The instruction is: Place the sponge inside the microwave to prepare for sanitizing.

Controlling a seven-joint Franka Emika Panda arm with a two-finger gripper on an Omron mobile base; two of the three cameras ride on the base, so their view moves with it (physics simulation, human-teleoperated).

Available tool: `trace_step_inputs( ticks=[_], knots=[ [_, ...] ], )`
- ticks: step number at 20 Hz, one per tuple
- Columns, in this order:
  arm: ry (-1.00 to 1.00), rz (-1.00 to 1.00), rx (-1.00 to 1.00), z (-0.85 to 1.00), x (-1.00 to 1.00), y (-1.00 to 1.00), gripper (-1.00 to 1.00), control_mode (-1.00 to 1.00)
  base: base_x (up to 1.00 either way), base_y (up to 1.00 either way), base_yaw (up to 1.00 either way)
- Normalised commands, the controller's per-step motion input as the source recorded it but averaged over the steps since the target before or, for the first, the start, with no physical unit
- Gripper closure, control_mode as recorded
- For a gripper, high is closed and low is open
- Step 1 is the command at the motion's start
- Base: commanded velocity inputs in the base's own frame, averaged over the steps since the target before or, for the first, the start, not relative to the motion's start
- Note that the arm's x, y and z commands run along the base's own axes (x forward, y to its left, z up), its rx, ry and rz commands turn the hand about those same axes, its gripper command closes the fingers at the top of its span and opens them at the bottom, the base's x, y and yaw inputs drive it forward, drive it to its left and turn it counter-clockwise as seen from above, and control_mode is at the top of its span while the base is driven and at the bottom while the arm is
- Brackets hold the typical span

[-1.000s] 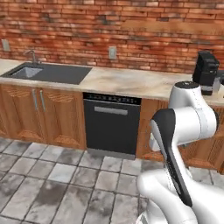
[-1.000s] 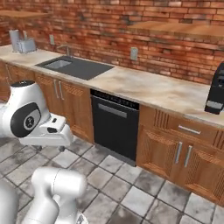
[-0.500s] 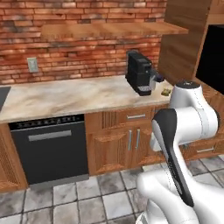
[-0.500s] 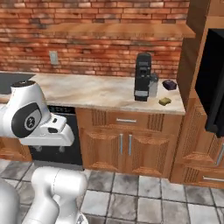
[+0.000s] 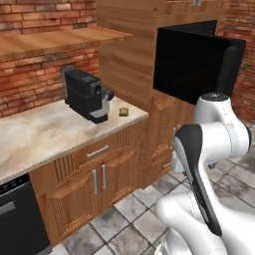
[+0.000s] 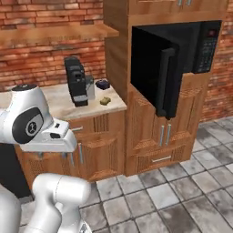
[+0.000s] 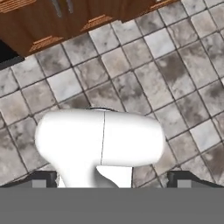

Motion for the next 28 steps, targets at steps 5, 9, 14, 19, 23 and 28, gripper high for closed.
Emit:
trace_step_inputs(
  ticks=[5,9,14,19,23,28],
  knots=[
    [0.00,0.00,0.00,0.00,0.00,0.00,-1.00,1.00,0.79,0.01,-0.72],
    [0.00,0.00,0.00,0.00,0.00,0.00,-1.00,1.00,0.91,0.36,-0.49],
    [0.00,0.00,0.00,0.00,0.00,0.00,-1.00,1.00,0.54,0.55,-0.05],
    [0.00,0.00,0.00,0.00,0.00,0.00,-1.00,1.00,0.55,0.39,0.09],
    [0.00,0.00,0.00,0.00,0.00,0.00,-1.00,1.00,0.42,0.25,0.21],
    [0.00,0.00,0.00,0.00,0.00,0.00,-1.00,1.00,0.56,0.00,0.30]
  ],
)
